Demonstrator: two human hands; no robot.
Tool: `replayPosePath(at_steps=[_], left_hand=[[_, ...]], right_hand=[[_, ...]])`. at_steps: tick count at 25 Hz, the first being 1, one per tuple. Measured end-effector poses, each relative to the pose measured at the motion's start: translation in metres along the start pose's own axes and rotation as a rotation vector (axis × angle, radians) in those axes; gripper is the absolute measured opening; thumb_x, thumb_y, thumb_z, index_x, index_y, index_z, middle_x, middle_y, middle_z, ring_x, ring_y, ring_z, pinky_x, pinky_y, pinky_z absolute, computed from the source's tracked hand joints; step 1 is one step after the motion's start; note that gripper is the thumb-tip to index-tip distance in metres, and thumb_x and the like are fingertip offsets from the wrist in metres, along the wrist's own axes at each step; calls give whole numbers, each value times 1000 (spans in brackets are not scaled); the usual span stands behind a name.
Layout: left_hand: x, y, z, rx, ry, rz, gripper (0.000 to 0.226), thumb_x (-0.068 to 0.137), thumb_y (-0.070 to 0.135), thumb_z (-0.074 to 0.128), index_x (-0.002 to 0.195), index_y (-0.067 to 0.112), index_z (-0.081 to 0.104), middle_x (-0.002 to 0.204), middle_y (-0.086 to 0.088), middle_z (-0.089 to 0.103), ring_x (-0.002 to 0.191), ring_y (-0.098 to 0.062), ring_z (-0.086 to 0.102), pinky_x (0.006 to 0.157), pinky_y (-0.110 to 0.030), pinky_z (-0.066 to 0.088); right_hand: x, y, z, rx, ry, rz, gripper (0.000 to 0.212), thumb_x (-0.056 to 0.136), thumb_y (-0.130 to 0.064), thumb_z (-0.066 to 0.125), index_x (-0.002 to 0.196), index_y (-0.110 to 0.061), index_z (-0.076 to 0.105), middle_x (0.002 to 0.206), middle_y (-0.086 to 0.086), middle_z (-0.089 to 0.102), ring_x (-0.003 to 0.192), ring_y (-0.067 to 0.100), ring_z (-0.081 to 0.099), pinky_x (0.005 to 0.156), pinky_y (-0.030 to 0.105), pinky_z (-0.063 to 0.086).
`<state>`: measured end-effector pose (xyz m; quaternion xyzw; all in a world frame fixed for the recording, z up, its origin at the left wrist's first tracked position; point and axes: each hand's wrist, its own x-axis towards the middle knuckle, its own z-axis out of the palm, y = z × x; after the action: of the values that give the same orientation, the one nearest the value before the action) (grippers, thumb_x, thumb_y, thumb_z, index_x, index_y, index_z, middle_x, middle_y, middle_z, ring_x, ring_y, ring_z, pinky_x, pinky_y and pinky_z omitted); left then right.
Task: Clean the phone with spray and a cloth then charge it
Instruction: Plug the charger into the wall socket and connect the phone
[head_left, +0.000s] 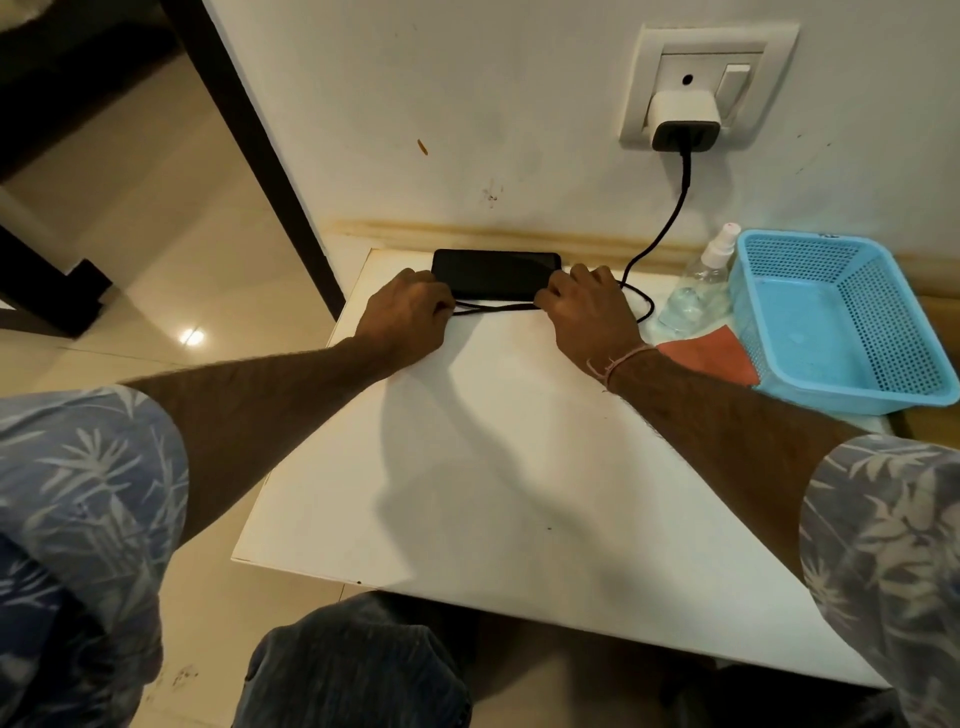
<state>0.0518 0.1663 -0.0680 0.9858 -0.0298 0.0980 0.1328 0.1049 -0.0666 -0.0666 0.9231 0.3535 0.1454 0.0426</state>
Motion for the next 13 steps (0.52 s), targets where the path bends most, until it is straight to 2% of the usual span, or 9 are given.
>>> replayPosePath(at_steps=[5, 13], left_hand=[[9, 3, 3, -8, -22, -47, 18, 98, 16, 56, 105, 9, 70, 106, -10, 65, 99, -27, 54, 78, -38, 48], [13, 5, 5, 7, 3, -75, 19, 100, 16, 54, 108, 7, 68, 108, -12, 64, 102, -28, 52, 75, -31, 37]], right_hand=[[4, 3, 0, -24, -49, 50, 31, 91, -6, 53, 122, -8, 59, 116, 16, 58, 113, 36, 48, 93, 46, 37], [7, 0, -2, -26, -71, 66, 32, 90, -5, 52, 122, -6, 56, 117, 17, 56, 113, 37, 48, 94, 45, 36]])
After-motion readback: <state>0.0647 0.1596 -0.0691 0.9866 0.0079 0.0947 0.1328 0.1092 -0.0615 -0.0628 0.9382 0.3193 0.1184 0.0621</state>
